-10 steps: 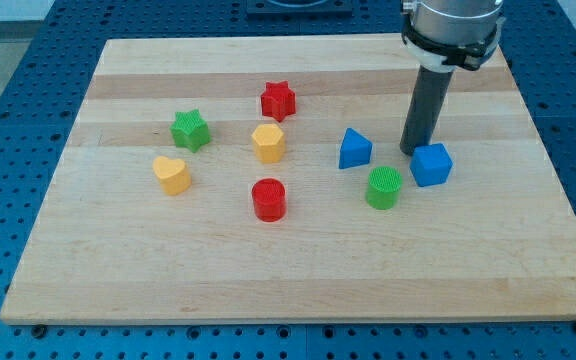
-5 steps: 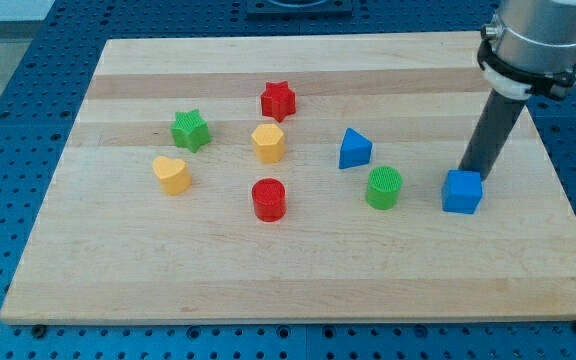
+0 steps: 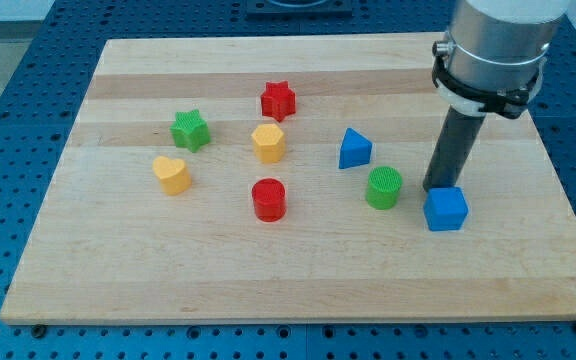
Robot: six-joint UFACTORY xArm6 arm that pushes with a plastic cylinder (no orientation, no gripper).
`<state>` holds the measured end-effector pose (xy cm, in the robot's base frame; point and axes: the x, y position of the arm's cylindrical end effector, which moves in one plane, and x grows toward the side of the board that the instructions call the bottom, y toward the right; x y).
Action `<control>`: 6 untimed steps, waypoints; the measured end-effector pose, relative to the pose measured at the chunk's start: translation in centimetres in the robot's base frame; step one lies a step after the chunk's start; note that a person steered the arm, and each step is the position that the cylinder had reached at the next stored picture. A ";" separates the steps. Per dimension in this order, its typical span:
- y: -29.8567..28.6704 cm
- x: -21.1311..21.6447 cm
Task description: Push blue triangle towards center right
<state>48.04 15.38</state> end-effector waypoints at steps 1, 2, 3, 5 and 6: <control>-0.8 0.6; -0.8 2.0; -0.8 3.7; -0.8 5.8; -0.2 4.5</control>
